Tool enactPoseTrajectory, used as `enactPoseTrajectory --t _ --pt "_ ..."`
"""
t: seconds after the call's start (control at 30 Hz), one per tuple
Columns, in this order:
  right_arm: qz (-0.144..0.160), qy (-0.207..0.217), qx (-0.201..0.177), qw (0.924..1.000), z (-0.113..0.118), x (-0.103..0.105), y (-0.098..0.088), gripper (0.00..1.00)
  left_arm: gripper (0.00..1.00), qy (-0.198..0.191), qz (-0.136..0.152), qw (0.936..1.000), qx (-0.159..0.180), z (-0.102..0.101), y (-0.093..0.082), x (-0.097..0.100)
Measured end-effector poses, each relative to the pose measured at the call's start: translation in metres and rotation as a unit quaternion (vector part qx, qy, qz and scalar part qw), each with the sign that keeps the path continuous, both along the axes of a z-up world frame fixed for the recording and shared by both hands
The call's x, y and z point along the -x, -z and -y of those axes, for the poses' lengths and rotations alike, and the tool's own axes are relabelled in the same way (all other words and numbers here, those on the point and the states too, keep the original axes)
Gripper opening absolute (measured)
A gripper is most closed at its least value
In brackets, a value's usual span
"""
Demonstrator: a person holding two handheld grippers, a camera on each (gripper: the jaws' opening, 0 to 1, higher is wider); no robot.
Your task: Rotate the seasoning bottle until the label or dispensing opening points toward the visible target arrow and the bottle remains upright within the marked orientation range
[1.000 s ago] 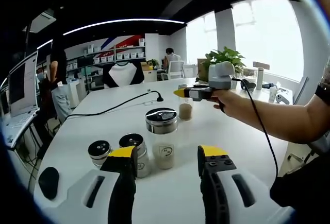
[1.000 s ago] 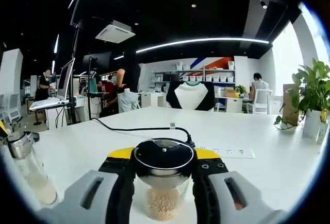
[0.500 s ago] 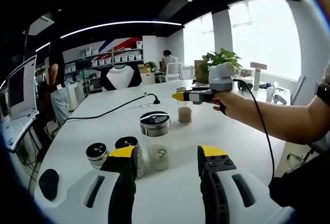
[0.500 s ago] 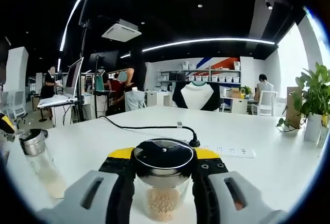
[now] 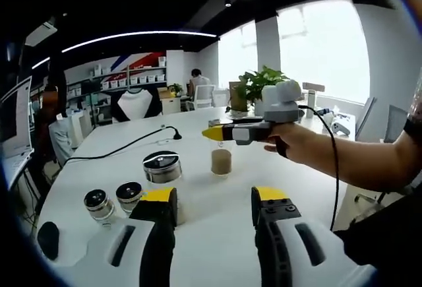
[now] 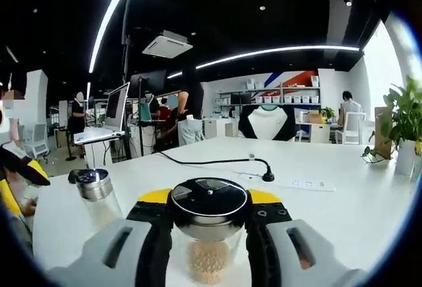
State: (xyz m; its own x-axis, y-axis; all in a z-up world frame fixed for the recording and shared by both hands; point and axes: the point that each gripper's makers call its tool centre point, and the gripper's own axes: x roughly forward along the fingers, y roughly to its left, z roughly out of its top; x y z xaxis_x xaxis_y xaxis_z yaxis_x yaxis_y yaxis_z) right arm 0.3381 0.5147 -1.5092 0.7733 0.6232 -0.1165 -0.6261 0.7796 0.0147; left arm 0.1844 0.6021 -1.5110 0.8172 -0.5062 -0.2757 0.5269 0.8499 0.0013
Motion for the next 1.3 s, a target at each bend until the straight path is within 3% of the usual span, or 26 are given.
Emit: enactPoseTrajectory --t 0.27,0.33,0.43,0.77,0.93,1.0,1.3 --pt "0.000 -0.033 -0.006 0.9994 -0.006 0.041 -0.007 0.40 0.48 0.050 -0.025 0.9984 -0.005 0.028 0.018 0.005" --pt "0.000 -0.049 -0.010 0.9988 -0.011 0.054 -0.012 0.40 0.50 0.075 -0.052 0.9955 -0.026 0.038 0.037 0.007" --pt "0.006 -0.074 -0.012 0.9972 -0.018 0.072 -0.019 0.40 0.52 0.082 -0.055 0.9942 -0.043 0.046 0.049 0.004" --pt "-0.010 -0.159 -0.060 0.9853 -0.043 0.133 -0.043 0.40 0.57 0.098 -0.023 0.9943 -0.036 0.050 0.026 -0.002" --pt "-0.018 -0.193 -0.092 0.9767 -0.052 0.155 -0.056 0.40 0.57 0.157 0.001 0.9873 -0.026 0.068 0.013 0.005" --pt "-0.020 -0.209 -0.100 0.9725 -0.056 0.163 -0.061 0.40 0.57 0.164 0.004 0.9863 -0.020 0.071 0.010 0.006" --pt "-0.008 -0.233 -0.098 0.9674 -0.064 0.176 -0.074 0.39 0.52 0.177 0.020 0.9839 -0.012 0.078 -0.003 0.012"
